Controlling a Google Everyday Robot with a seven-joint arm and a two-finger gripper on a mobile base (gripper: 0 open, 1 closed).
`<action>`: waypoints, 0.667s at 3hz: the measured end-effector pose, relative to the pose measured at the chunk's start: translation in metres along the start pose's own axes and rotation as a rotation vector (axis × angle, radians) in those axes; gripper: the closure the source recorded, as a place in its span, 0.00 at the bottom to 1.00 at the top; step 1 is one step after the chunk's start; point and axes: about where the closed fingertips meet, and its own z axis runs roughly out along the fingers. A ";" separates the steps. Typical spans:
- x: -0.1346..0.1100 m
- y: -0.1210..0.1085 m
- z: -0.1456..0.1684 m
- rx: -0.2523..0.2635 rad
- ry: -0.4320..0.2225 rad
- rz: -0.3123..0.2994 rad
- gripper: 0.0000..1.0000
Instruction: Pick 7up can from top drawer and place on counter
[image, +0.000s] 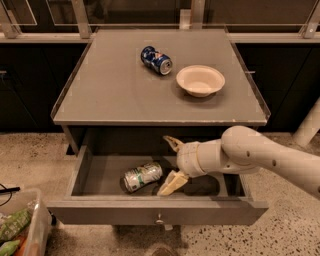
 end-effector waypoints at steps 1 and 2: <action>0.000 -0.009 0.034 0.009 -0.017 -0.021 0.00; -0.004 -0.019 0.057 0.056 -0.015 -0.028 0.00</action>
Offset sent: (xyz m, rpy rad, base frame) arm 0.0572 0.0591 -0.0338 0.0121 -0.1098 -0.0893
